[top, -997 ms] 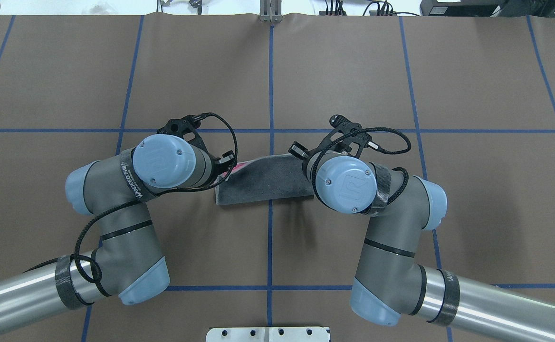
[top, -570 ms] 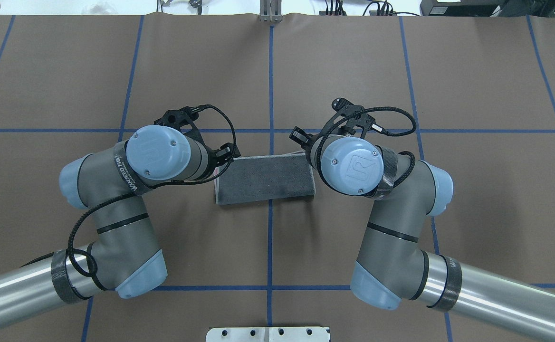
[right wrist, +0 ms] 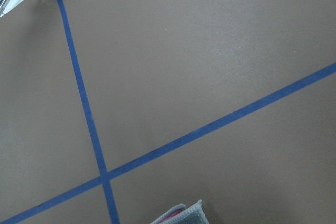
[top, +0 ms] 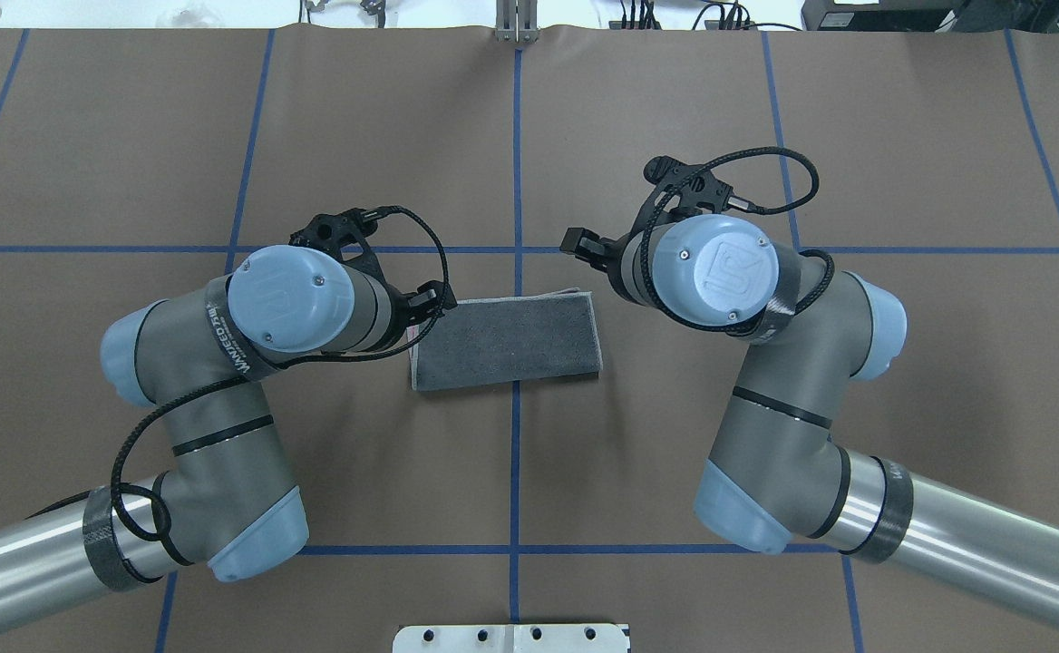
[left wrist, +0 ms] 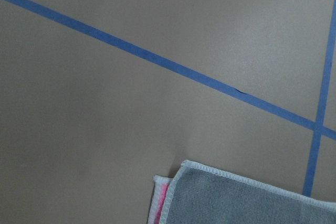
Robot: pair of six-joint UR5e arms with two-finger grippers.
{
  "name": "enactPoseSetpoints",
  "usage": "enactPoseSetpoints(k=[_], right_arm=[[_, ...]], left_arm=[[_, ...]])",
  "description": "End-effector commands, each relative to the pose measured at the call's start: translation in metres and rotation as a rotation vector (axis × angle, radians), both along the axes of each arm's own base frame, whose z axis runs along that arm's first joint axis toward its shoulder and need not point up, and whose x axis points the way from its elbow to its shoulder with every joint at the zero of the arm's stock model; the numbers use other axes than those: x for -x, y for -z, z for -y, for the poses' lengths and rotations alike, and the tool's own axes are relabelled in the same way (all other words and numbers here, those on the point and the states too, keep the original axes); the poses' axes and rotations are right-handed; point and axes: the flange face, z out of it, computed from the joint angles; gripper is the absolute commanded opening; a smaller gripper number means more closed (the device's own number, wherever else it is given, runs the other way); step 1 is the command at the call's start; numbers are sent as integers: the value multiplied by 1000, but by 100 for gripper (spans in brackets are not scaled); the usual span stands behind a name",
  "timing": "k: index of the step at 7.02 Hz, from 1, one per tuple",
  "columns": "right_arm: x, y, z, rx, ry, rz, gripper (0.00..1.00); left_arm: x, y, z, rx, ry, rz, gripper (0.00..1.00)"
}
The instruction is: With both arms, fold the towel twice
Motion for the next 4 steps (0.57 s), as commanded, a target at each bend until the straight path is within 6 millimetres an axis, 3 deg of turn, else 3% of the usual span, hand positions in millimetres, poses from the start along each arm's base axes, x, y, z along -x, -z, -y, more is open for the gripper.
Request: enactPoseSetpoints(k=[1, 3, 4], right_arm=[[-51, -21, 23, -50, 103, -52, 100], [-54, -40, 21, -62, 132, -91, 100], [-57, -37, 19, -73, 137, -87, 100]], left_arm=[[9, -1, -10, -14, -14, -10, 100], [51, -29, -40, -85, -176, 16, 100], [47, -32, -40, -85, -178, 23, 100]])
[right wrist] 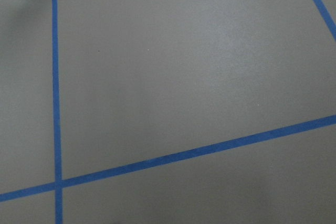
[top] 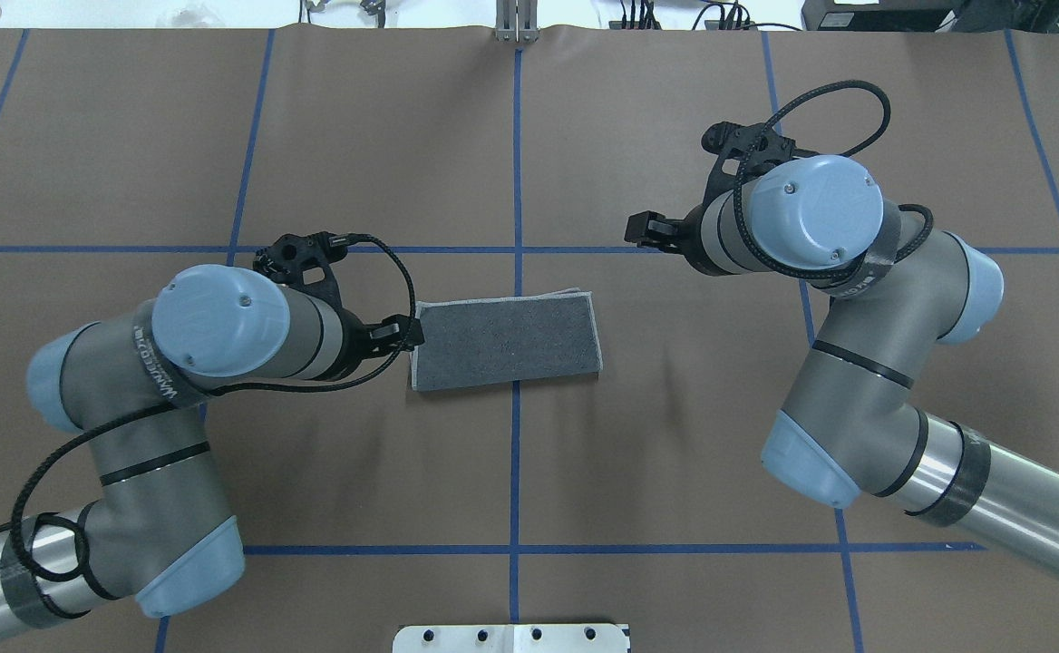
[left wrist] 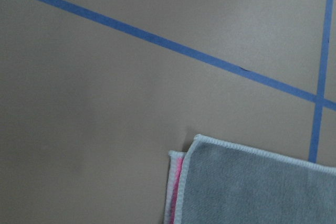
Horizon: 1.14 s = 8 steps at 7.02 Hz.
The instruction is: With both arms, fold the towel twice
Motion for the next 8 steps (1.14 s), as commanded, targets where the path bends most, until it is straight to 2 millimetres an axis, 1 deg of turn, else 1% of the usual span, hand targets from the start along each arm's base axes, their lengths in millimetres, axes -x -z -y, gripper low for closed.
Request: enactPoseSetpoints(k=[1, 2, 3, 4, 5, 6, 8], right_arm=[[-7, 3, -3, -32, 27, -5, 100], [-12, 4, 1, -35, 27, -6, 100], [-31, 4, 14, -43, 75, 0, 100], [-49, 1, 26, -38, 84, 6, 100], [-60, 0, 33, -44, 88, 1, 100], [-63, -1, 35, -45, 86, -1, 100], [-63, -1, 36, -46, 83, -2, 100]], left_arm=[[-1, -14, -4, 5, -21, 17, 100], [-22, -24, 3, 44, 18, -41, 100], [-42, -40, 15, 42, 34, -92, 99], [-51, -36, 19, 50, 49, -125, 94], [-52, -29, 20, 67, 61, -143, 87], [-53, -29, 20, 71, 64, -146, 78], [-52, -26, 17, 112, 87, -166, 66]])
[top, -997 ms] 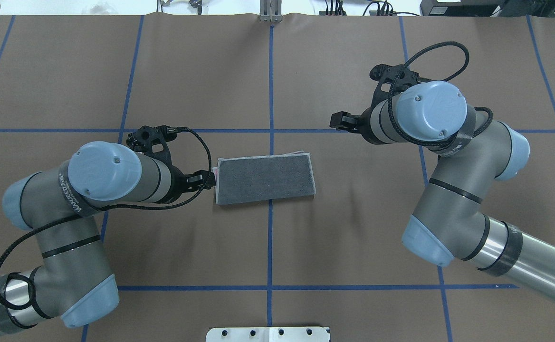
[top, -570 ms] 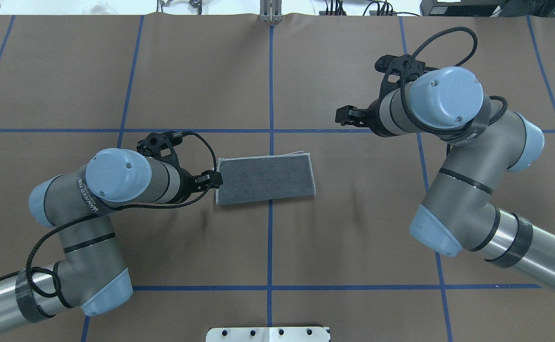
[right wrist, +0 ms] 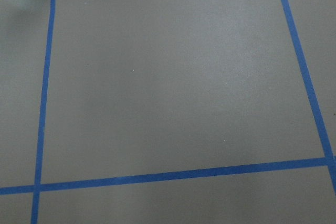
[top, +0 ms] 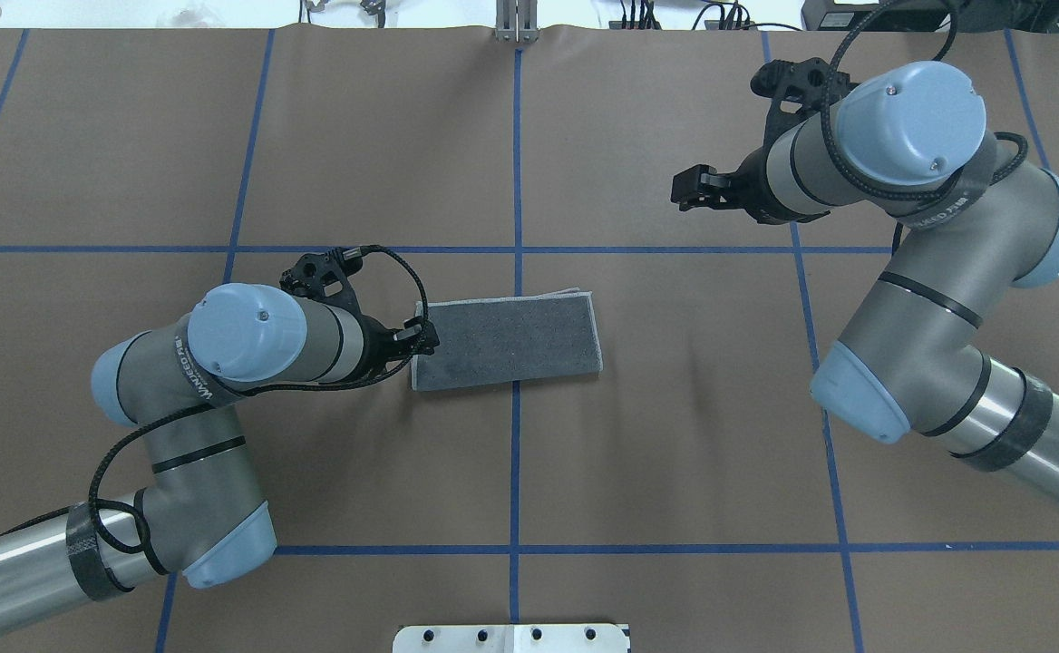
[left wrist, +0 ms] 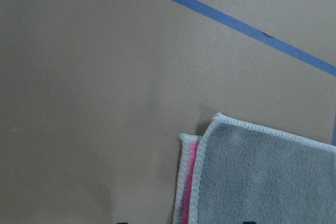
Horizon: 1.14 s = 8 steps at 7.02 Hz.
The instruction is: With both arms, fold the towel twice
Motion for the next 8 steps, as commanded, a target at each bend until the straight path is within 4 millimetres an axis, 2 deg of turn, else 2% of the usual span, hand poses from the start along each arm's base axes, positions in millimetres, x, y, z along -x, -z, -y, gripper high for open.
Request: enactPoseSetpoints(k=[1, 6, 7, 8], right_arm=[[-1, 0, 1, -1, -2, -1, 100], [-1, 0, 1, -1, -5, 0, 100], [-1, 1, 1, -1, -6, 2, 100], [-1, 1, 1, -1, -6, 2, 100]], left_arm=[[1, 4, -1, 33, 18, -20, 66], [-11, 7, -19, 135, 48, -69, 69], [-11, 4, -19, 137, 52, -65, 58], [-11, 4, -19, 130, 59, -64, 53]])
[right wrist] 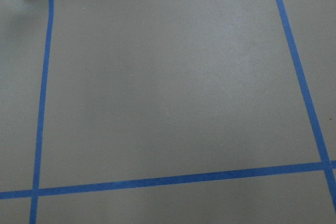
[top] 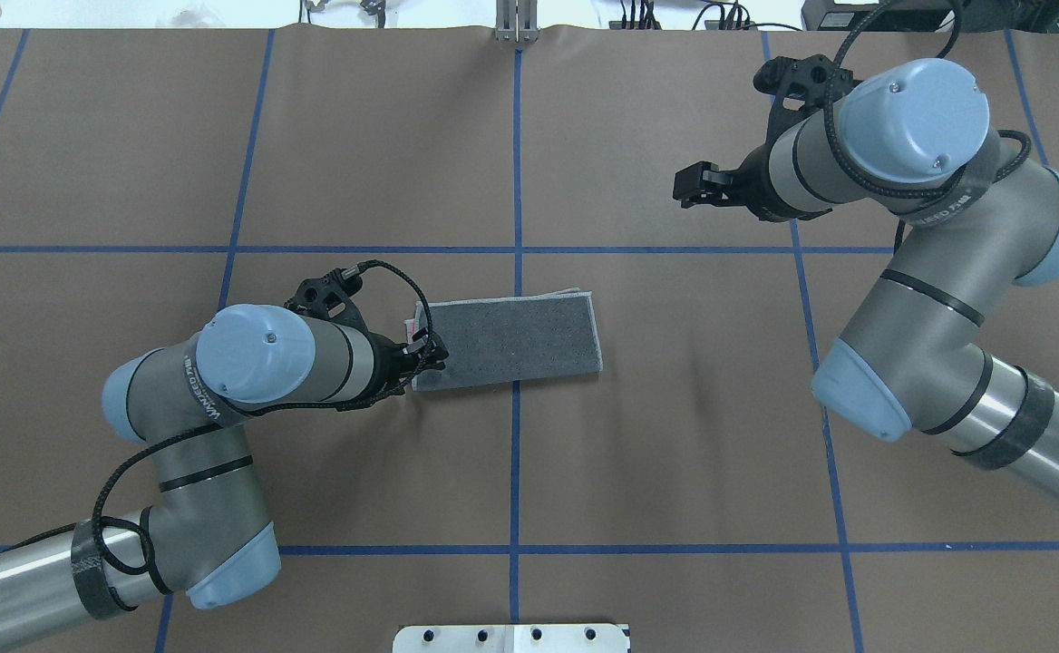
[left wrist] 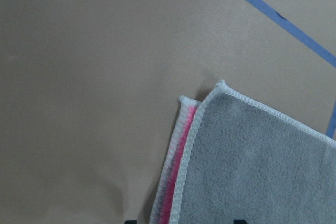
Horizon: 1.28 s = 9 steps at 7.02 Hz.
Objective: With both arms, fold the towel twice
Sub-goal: 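Grasp the near end of the grey towel strip with the left gripper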
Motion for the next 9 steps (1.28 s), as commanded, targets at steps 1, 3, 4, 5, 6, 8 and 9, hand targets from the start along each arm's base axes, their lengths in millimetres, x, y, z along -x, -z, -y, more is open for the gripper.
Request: enactPoseSetpoints(k=[1, 3, 4, 5, 6, 8, 9], right_arm=[[0, 0, 0, -1, -2, 0, 100], [0, 0, 0, -1, -2, 0, 100], [0, 1, 0, -1, -2, 2, 100], [0, 1, 0, 0, -3, 2, 100], [0, 1, 0, 0, -3, 2, 100], [0, 1, 0, 0, -5, 2, 100], [1, 0, 0, 1, -2, -1, 100]], left_arm=[[-3, -1, -4, -2, 1, 1, 52], [-4, -3, -8, -3, -4, 2, 52], [-5, -5, -9, -2, -5, 5, 52], [-5, -5, -9, -2, -5, 5, 52], [-5, -5, -9, -2, -5, 5, 44], [-5, -7, -10, -6, -9, 9, 31], [-5, -6, -10, -7, -9, 6, 31]])
